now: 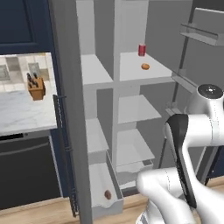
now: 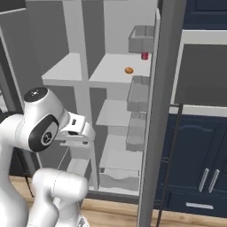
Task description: Take the mushroom and tangerine from the fridge shelf and place them in the freezer drawer to begin freezing them.
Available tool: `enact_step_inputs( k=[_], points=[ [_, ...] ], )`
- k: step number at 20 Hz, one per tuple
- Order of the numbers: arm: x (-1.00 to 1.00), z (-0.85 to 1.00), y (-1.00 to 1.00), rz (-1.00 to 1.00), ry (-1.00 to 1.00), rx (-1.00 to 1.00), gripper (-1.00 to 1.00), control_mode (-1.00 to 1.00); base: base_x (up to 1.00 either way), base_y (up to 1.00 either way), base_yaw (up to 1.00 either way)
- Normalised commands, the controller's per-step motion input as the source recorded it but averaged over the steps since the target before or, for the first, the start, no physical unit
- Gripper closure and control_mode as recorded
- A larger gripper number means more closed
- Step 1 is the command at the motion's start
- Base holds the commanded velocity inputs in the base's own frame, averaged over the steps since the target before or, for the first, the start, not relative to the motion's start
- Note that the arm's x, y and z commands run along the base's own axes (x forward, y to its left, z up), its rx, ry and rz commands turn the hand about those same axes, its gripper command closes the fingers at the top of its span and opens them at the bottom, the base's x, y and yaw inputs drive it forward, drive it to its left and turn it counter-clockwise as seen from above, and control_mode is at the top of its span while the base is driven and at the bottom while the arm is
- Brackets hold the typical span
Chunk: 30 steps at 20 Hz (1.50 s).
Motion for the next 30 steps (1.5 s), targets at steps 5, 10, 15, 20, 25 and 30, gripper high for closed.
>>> enact_step_inputs(
  k=[5, 10, 15, 20, 25, 30],
  points=[
    [0.0, 0.0, 0.0, 0.0, 0.0, 0.0, -1.0, 1.0, 0.44, -0.2, -0.01],
    [0.0, 0.0, 0.0, 0.0, 0.0, 0.0, -1.0, 1.0, 0.46, -0.17, 0.05],
    [0.0, 0.0, 0.0, 0.0, 0.0, 0.0, -1.0, 1.0, 0.33, -0.26, 0.06],
    [0.0, 0.0, 0.0, 0.0, 0.0, 0.0, -1.0, 1.0, 0.48, 0.0, 0.0],
    [0.0, 0.0, 0.0, 0.0, 0.0, 0.0, -1.0, 1.0, 0.42, -0.05, 0.0],
    [0.0, 0.0, 0.0, 0.0, 0.0, 0.0, -1.0, 1.0, 0.19, -0.23, 0.0]
  ],
)
